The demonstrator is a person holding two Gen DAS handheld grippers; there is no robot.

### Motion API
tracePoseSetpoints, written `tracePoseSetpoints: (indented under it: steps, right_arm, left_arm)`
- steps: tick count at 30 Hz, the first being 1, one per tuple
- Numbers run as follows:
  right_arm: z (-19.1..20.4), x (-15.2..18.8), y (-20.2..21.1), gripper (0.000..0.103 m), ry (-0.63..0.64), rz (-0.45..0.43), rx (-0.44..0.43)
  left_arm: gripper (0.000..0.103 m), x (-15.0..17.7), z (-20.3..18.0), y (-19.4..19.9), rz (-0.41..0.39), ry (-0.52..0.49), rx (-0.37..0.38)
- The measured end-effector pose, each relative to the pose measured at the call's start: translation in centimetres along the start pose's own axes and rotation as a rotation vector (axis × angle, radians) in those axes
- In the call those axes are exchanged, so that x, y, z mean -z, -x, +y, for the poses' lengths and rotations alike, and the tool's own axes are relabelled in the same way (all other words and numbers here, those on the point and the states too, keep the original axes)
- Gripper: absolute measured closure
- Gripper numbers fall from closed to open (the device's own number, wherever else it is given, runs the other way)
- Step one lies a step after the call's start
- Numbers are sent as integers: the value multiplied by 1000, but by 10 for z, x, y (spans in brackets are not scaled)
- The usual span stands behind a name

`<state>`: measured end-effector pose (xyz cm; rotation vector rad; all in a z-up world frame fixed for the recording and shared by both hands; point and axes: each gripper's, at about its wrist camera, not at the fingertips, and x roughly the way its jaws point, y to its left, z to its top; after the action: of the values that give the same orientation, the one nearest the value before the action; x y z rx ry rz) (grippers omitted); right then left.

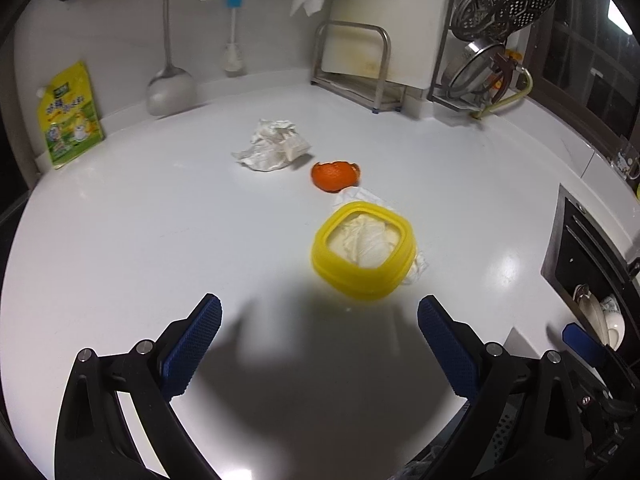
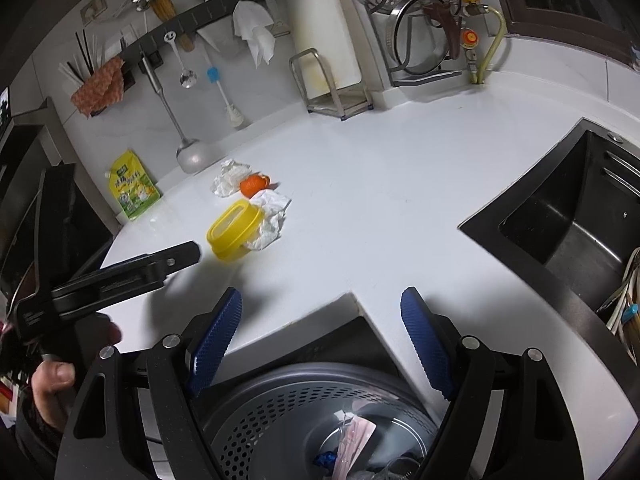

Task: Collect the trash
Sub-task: 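Grasp the yellow square container rim with the left tool, then lift and tip the yellow container with the left tool to empty the tissue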

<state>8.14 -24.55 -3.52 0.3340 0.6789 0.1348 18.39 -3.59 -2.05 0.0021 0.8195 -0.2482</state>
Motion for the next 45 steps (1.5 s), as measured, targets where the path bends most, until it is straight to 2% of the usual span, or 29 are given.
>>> tracePoseSetpoints:
  steps: [9,14,16,18,23,35,45]
  right_arm:
    - [-12,-3,1,25,-19,-13,0]
    - [-19,0,-1,25,-36,-9,3]
    - [-21,1,-2,25,-39,-6,4]
    - [-22,2,-3,25,-42,-6,4]
    - [-22,3,-3,25,-43,-8,4]
    - [-13,-2,-5,25,-23,-9,3]
    - [25,-19,-27,25,59,3,-37]
  left_arm:
    - [6,-16,-12,-35,67,-7,10]
    - [8,-20,-15,-39,59,-10,21]
    - [11,-20,-16,-39,50,-16,21]
    - [23,-20,-17,-40,54,-24,25]
    - [39,-19,-18,-43,66,-30,47]
    - [42,-20,-9,-21,7,-19,58]
    - [43,-19,26,17,-58,28,46]
